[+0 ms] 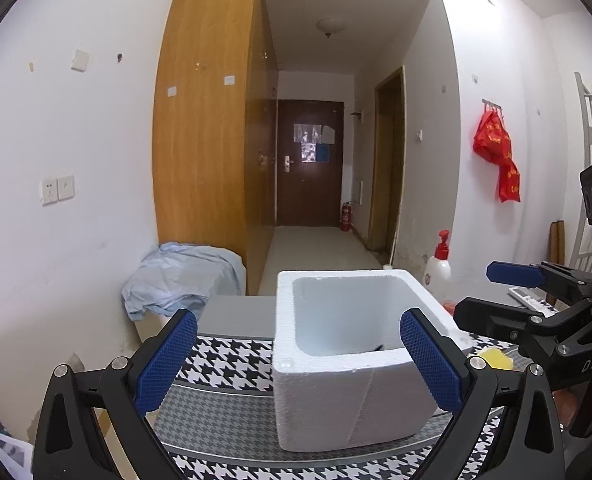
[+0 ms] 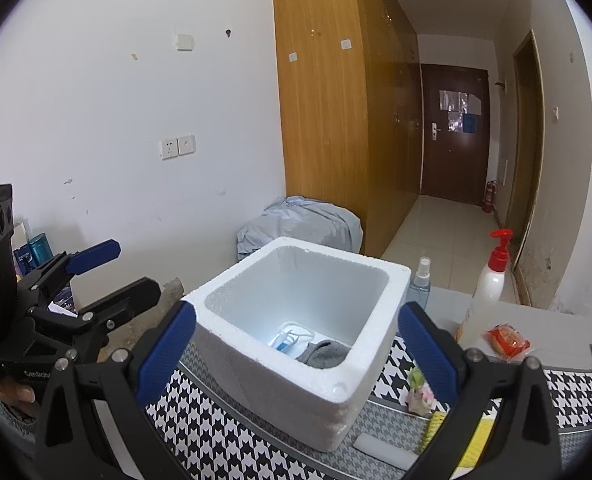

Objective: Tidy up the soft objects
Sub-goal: 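Move both tools away from the box toward the yellow foam net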

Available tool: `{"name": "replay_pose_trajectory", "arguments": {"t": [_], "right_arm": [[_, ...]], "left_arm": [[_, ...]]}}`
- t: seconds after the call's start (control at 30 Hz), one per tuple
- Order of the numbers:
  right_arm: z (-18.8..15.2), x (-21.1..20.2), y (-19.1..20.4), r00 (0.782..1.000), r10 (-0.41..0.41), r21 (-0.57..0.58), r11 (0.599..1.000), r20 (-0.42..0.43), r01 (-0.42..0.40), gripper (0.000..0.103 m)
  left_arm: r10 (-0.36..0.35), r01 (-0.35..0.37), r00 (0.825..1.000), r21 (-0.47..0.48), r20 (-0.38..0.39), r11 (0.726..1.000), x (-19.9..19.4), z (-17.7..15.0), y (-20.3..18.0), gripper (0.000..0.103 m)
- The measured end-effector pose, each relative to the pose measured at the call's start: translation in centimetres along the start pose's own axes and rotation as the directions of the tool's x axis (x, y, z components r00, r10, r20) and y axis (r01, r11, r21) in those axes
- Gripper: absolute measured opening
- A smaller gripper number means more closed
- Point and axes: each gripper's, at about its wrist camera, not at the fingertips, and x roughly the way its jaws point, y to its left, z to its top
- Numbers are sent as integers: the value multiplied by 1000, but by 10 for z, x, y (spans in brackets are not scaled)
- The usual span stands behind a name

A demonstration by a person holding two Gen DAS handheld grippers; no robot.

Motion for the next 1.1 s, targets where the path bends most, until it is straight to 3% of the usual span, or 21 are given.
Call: {"name": "replay_pose_trajectory", "arguments": {"t": [0.4,1.1], "right_arm": [[-5,-24,-8,999,-11,4,1000,33,11,102],[-23,-66,-25,994,-60,10,998,86,59,103]], "left_arm": [[-7,7,1000,17,10,1000,-12,2,-14,102],[-83,81,995,37,59,996,-38,1,-44,102]]}}
